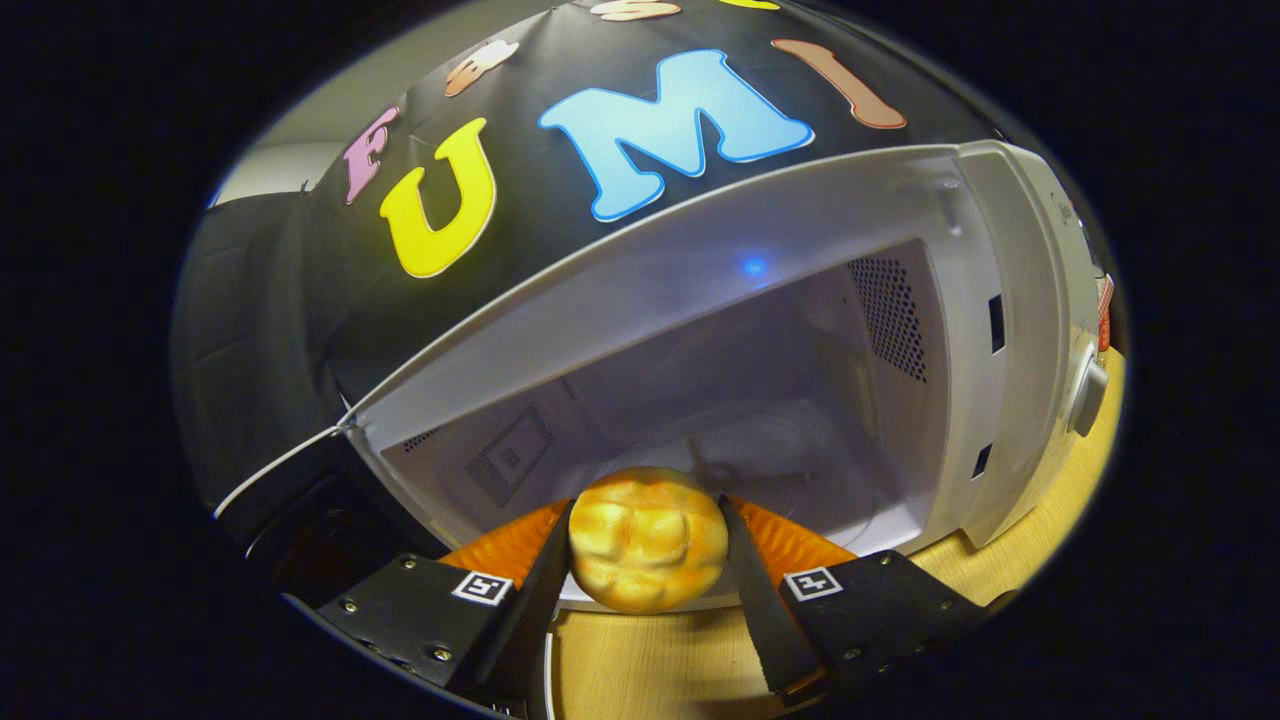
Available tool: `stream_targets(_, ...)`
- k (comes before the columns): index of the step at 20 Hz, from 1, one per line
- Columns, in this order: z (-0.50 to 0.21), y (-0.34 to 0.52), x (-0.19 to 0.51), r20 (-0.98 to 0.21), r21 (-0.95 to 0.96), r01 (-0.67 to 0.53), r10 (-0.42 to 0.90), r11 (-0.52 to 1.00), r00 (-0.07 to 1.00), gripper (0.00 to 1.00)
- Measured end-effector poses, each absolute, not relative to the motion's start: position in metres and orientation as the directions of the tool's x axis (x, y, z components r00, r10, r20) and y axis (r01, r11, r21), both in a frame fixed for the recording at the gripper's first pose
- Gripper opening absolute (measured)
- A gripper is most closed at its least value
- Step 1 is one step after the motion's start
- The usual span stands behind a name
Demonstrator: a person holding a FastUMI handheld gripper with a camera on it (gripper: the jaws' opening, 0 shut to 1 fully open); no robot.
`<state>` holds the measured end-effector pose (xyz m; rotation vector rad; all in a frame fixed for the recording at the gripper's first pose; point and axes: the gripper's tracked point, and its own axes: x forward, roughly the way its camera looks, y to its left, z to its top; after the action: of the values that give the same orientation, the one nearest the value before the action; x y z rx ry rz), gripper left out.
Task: Open the microwave, put the food inside, and close the microwave door.
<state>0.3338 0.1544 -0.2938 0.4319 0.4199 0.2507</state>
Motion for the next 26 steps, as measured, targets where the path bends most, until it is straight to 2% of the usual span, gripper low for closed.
stream_targets(4,-0.314,0.15,0.348,-0.375,0.437,-0.091,0.273,0.895,0.886,0.84)
stream_targets(6,-0.316,0.145,0.347,-0.39,0.425,-0.07,0.253,0.902,0.885,0.89)
stream_targets(7,-0.317,0.146,0.346,-0.392,0.419,-0.072,0.252,0.905,0.885,0.98)
stream_targets(10,-0.306,0.144,0.336,-0.389,0.382,-0.101,0.259,0.919,0.884,0.98)
stream_targets(21,-0.185,0.118,0.21,-0.241,0.282,-0.216,0.287,0.935,0.927,0.98)
stream_targets(26,-0.15,0.12,0.135,-0.217,0.254,-0.247,0.304,0.935,0.927,0.97)
